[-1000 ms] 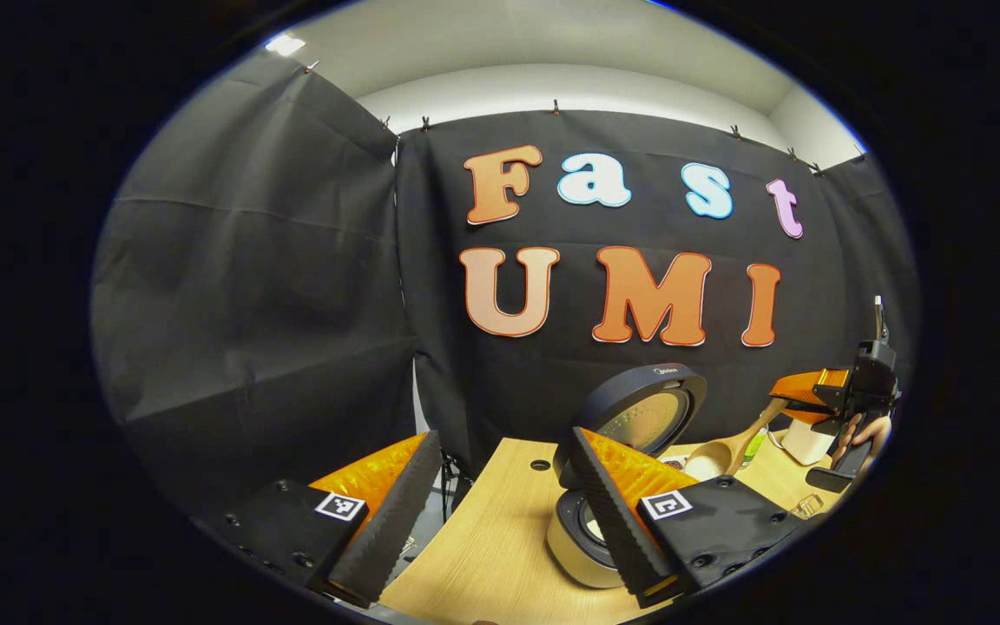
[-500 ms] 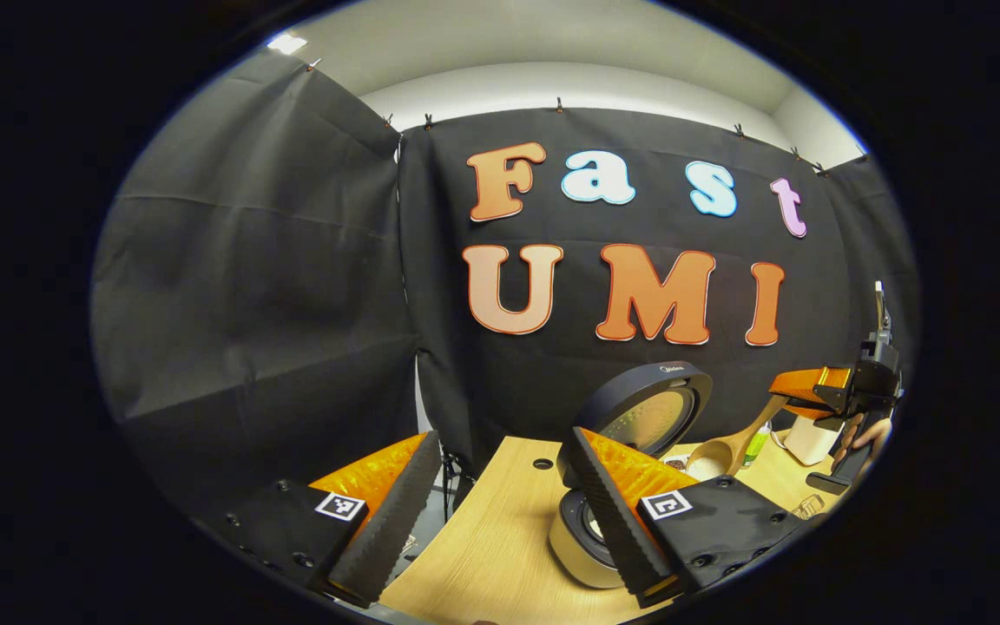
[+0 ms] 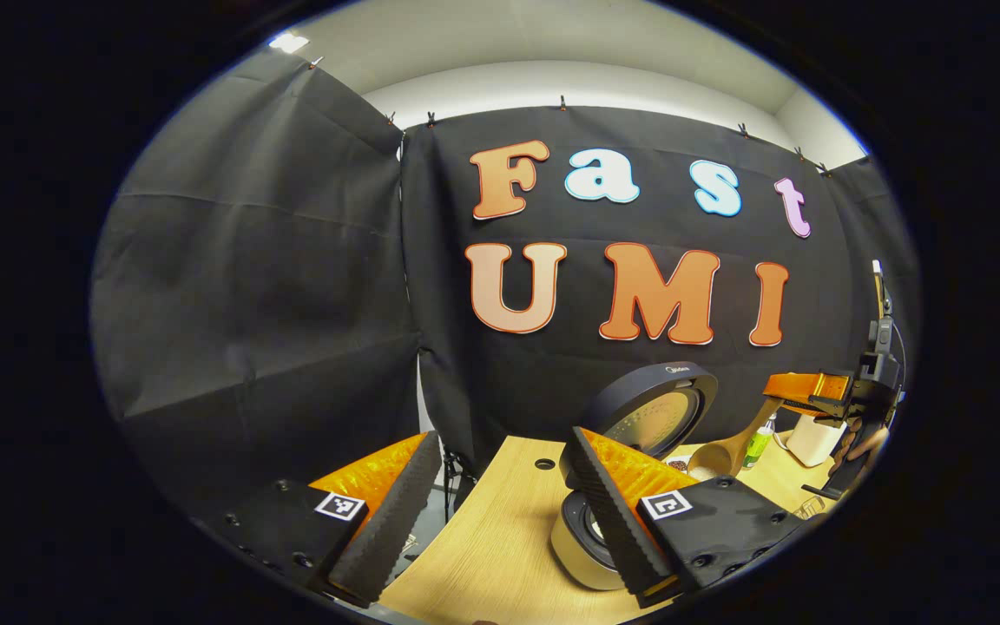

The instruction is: Close the left gripper, press the button to open the rice cooker; take a wooden spoon from the chopstick holder with the right hand, scoop a spoonful of rice and pour it into the rice cooker, then put the wooden spoon back into the chopstick holder.

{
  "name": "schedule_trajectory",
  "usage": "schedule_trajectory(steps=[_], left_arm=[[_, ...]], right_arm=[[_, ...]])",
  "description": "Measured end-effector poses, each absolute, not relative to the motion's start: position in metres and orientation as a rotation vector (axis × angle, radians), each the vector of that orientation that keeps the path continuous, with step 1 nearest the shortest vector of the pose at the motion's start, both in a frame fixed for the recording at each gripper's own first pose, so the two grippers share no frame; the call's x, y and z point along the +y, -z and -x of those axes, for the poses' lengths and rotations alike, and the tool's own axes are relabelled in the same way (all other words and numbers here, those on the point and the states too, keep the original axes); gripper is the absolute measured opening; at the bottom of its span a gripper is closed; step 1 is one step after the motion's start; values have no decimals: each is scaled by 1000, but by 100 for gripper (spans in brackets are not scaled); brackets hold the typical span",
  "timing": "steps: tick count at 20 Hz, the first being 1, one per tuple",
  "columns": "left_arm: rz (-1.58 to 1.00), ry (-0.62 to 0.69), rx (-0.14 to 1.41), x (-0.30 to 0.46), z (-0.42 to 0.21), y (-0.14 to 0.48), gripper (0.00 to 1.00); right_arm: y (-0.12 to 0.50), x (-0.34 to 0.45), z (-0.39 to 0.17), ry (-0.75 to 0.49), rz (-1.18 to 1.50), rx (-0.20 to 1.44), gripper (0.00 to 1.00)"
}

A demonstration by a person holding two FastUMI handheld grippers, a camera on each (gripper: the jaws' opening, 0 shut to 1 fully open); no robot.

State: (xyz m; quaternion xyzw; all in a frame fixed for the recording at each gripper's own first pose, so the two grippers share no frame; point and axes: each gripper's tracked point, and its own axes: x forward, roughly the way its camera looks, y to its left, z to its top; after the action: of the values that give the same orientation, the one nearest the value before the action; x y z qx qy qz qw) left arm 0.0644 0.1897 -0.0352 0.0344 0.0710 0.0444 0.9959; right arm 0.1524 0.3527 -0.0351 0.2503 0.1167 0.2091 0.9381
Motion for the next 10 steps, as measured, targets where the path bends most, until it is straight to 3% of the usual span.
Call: schedule_trajectory(steps=[10], left_arm=[[-71,-95,140,187,-64,35,98]], right_arm=[[39,379,-142,-503,-302,195,13]])
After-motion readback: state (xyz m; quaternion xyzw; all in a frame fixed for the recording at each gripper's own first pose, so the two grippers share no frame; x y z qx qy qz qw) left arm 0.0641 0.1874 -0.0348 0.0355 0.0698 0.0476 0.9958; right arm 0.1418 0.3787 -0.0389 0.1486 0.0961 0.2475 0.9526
